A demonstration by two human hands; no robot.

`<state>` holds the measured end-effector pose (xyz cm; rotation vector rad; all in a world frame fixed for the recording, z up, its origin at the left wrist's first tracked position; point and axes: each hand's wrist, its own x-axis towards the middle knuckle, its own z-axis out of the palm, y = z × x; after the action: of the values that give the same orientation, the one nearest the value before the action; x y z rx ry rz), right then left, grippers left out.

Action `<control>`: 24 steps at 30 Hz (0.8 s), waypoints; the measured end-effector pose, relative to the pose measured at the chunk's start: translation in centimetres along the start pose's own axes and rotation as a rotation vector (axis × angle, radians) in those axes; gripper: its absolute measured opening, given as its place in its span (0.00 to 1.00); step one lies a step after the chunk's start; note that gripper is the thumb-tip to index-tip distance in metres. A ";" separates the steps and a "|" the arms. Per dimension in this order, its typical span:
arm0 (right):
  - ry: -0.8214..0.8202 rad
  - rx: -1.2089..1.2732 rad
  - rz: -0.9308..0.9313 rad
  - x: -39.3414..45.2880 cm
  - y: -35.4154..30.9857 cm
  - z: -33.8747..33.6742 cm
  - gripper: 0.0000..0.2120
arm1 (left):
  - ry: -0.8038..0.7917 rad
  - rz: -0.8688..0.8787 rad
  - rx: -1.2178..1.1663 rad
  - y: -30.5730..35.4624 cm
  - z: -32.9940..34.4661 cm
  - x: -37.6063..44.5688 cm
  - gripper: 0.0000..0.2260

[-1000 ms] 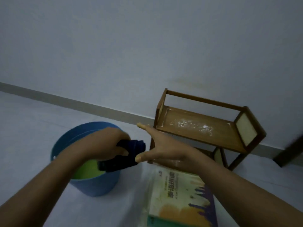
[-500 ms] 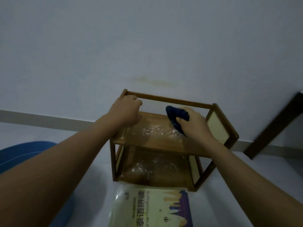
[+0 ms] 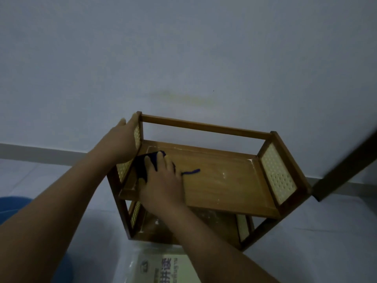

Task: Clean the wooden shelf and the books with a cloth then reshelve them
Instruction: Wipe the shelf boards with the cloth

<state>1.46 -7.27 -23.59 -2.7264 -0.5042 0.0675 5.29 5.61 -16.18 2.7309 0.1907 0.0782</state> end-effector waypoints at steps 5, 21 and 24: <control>0.065 -0.014 0.124 -0.1 7.8 -1.8 0.29 | -0.030 -0.052 -0.066 -0.2 0.0 0.1 0.39; -0.058 0.160 0.032 -3.3 5.2 -3.1 0.27 | -0.048 -0.058 -0.159 -0.4 0.1 0.3 0.41; 0.099 0.119 0.366 -5.8 11.1 -4.9 0.26 | -0.040 -0.031 -0.162 -0.1 0.1 0.2 0.39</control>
<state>0.29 -20.63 -23.17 -2.6540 0.0294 0.0536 5.53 5.68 -16.29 2.5649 0.2054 0.0291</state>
